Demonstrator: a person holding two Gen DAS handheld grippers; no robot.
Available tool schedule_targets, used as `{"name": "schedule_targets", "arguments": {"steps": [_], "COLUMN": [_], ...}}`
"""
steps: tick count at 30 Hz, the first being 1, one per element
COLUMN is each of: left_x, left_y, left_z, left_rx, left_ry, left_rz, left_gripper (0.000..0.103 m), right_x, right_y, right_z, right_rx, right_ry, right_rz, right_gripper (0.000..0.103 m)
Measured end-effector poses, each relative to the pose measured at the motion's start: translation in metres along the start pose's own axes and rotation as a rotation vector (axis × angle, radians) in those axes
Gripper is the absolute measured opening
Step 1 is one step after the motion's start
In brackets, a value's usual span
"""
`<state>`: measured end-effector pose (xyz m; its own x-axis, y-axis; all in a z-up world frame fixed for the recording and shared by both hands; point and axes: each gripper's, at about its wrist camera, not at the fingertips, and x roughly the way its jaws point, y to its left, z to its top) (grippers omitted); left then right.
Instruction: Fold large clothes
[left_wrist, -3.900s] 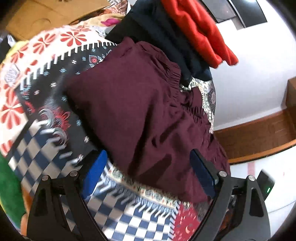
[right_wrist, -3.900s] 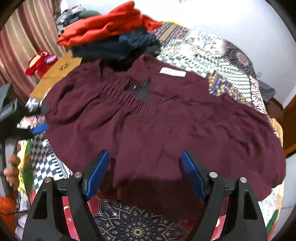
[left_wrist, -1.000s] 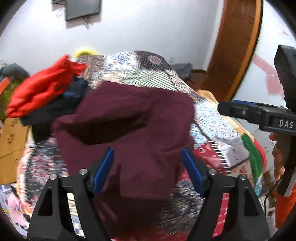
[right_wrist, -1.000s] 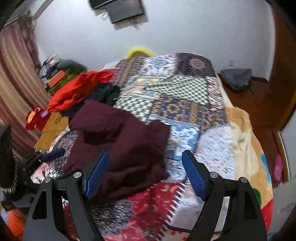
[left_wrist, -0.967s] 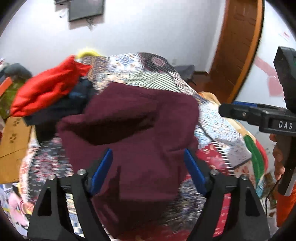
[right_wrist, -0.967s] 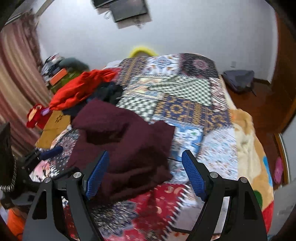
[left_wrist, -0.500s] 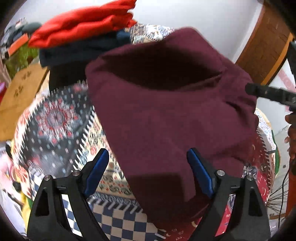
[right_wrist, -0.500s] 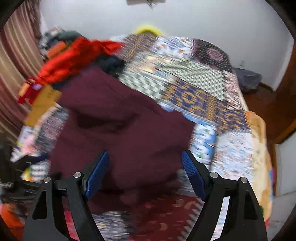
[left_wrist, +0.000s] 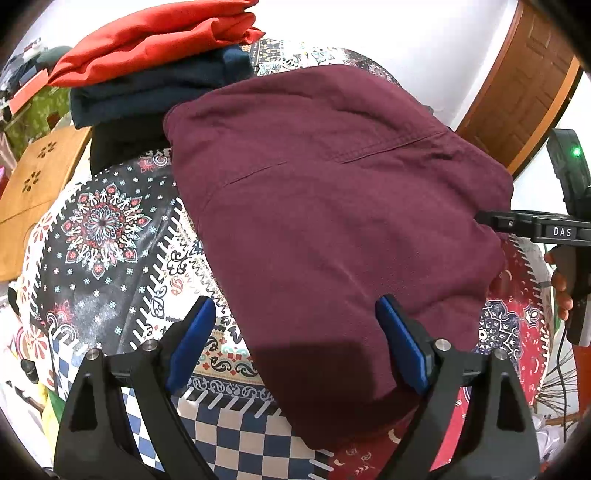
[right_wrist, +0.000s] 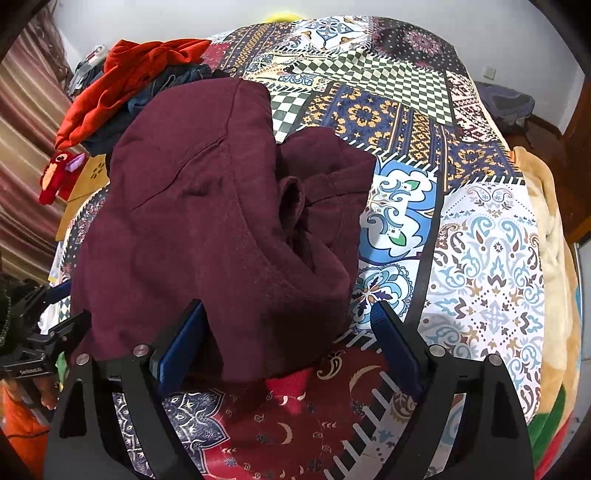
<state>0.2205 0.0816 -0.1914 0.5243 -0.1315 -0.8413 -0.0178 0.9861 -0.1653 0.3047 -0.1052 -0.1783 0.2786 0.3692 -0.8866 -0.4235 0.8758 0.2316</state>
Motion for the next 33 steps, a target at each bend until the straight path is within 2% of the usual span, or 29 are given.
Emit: {"name": "schedule_targets", "arguments": {"steps": [4, 7, 9, 11, 13, 16, 20, 22, 26, 33], "left_x": [-0.005, -0.014, -0.02, -0.023, -0.02, -0.008, 0.013, 0.022, 0.042, 0.061], "left_y": [0.007, 0.012, 0.02, 0.031, 0.041, 0.051, 0.05, 0.051, 0.061, 0.065], "left_z": [0.009, 0.018, 0.026, 0.032, 0.035, 0.033, 0.026, 0.026, 0.029, 0.037], "left_rx": [-0.011, -0.017, -0.04, -0.092, -0.153, -0.246, -0.28, -0.315, -0.397, -0.461], "left_ry": [0.002, -0.035, -0.064, -0.076, -0.061, -0.01, 0.052, 0.068, 0.1, 0.107], "left_rz": [0.006, 0.061, 0.092, 0.079, 0.052, -0.042, -0.113, -0.176, -0.263, -0.318], "left_gripper": [0.089, 0.089, 0.089, 0.089, 0.089, 0.089, 0.09, 0.09, 0.093, 0.099], "right_x": [-0.016, -0.027, -0.034, -0.033, -0.025, -0.003, 0.02, 0.029, 0.046, 0.068], "right_y": [0.003, 0.004, 0.001, -0.005, -0.01, -0.017, -0.035, -0.043, -0.05, -0.044], "right_z": [0.008, 0.017, 0.023, 0.029, 0.033, 0.033, 0.031, 0.032, 0.038, 0.051], "right_rx": [-0.005, -0.026, -0.016, 0.025, 0.059, 0.1, 0.202, 0.238, 0.248, 0.268], "right_ry": [-0.003, -0.043, -0.076, -0.072, -0.038, 0.027, 0.092, 0.126, 0.186, 0.263], "right_rz": [-0.017, -0.041, -0.045, -0.014, 0.024, 0.076, 0.204, 0.258, 0.336, 0.428], "right_gripper": [0.086, 0.089, 0.089, 0.089, 0.089, 0.089, 0.094, 0.095, 0.097, 0.097]}}
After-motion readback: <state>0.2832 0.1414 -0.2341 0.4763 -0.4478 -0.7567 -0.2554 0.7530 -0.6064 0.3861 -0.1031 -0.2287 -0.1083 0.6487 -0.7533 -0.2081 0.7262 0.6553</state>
